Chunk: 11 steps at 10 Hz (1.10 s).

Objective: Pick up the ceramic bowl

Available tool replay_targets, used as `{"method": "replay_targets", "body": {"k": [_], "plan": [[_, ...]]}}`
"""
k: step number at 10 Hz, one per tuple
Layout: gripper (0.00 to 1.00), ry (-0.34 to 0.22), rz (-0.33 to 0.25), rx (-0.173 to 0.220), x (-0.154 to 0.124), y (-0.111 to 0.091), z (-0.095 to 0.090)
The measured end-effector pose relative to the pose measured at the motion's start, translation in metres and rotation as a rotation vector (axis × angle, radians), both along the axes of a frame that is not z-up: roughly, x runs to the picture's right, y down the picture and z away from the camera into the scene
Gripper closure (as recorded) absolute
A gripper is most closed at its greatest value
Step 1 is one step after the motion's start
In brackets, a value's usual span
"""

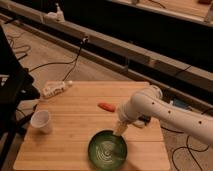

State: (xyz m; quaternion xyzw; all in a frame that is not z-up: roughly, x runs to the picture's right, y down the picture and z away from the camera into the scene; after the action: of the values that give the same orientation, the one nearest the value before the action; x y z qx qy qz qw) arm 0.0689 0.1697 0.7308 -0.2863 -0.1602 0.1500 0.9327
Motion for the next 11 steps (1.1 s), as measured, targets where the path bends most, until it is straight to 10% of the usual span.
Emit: {"method": "replay_targets", "body": {"k": [11], "plan": [[0.26,-0.078,0.021,-0.136,-0.044,0.058,0.061]]}}
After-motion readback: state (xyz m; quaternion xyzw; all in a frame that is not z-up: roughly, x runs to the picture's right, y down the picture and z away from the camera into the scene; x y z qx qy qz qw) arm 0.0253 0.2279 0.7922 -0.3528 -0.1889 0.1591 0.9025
